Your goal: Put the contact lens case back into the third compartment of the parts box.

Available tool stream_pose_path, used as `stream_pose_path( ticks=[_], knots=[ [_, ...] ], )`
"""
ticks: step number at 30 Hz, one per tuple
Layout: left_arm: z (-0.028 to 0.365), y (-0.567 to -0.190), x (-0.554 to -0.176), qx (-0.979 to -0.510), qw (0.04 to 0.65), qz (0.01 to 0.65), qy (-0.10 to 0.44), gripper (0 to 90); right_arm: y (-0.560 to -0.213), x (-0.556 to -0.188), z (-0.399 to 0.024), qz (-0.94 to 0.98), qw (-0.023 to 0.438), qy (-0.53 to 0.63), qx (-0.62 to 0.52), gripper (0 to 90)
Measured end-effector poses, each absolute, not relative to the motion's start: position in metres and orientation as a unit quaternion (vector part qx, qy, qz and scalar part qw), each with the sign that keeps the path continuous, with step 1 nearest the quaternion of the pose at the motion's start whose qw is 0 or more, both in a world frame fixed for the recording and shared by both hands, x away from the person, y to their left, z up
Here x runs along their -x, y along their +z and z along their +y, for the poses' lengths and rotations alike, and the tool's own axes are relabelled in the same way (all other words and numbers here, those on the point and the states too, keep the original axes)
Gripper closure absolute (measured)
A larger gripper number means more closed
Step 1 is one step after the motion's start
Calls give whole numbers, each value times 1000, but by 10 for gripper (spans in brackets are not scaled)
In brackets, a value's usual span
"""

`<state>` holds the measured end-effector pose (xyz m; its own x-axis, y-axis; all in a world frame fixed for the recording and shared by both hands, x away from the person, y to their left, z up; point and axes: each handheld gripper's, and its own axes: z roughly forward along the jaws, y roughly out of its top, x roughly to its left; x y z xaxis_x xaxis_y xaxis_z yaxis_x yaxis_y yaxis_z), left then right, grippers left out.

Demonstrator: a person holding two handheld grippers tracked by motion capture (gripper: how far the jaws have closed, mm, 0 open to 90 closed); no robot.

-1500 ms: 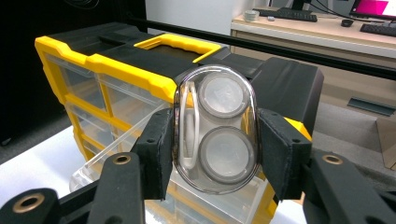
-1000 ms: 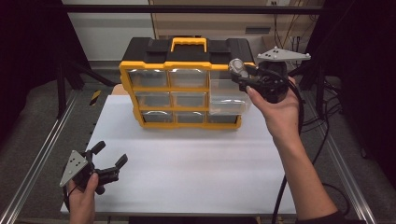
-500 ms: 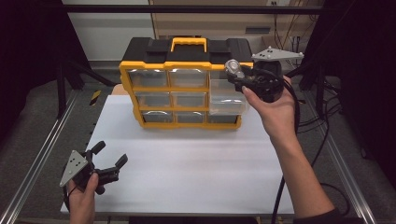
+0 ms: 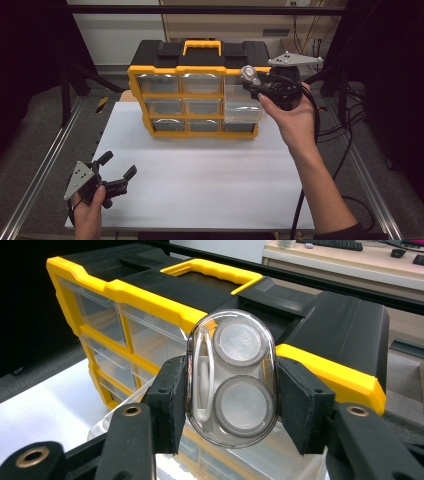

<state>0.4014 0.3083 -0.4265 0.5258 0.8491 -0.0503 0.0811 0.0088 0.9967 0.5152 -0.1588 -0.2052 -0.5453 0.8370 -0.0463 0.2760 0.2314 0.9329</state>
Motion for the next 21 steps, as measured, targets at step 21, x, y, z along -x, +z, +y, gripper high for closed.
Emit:
stream_pose_path(
  ticks=[21],
  knots=[
    [307,-427,-402,-629,607,369,315,17,-210,-518,-159,741,279,473,-386,491]
  ],
)
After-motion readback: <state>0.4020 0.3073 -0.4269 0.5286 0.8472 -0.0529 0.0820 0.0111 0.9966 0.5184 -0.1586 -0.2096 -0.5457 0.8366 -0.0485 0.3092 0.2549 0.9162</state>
